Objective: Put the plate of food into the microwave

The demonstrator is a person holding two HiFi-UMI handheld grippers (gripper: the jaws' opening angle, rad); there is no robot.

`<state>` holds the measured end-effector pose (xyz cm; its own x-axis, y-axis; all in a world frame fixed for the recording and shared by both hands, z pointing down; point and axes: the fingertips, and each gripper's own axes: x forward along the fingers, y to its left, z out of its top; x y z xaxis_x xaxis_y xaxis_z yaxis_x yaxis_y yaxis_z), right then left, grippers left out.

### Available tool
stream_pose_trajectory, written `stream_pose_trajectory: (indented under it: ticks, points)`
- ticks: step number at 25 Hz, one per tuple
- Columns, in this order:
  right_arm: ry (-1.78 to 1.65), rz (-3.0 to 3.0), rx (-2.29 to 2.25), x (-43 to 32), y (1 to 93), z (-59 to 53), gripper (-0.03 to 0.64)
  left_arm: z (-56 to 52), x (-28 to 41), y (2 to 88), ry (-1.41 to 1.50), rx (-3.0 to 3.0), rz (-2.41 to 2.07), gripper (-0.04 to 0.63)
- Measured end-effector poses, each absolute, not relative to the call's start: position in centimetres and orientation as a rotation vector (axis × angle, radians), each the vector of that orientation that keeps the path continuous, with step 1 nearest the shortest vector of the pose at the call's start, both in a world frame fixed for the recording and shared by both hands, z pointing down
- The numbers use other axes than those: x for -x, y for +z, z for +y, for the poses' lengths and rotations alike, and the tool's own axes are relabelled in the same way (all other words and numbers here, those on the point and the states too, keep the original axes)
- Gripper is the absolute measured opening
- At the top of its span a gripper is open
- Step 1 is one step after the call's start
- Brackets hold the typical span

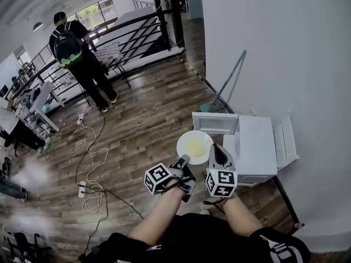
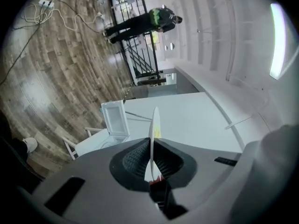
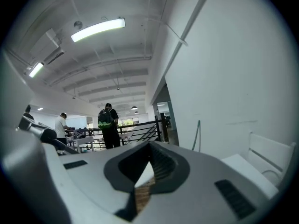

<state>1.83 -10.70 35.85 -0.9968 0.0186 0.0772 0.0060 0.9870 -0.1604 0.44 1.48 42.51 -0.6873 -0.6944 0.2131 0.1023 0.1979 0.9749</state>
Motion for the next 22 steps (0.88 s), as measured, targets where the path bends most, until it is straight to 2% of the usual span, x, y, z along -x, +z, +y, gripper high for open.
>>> stream_pose_trajectory:
  ticks: [11,22]
  points:
    - [0.168,-3.031,-0.003,5.6,37.8,-12.9,0.006,-1.9,7.6,45.2,-1.544,-0.568,-1.755,0.011]
    - [0.156,-3.066,-0.364,20.2,38.1,-13.6,0.006,-3.3,24.5,46.0,-1.374,-0.764,-1.663,0.011]
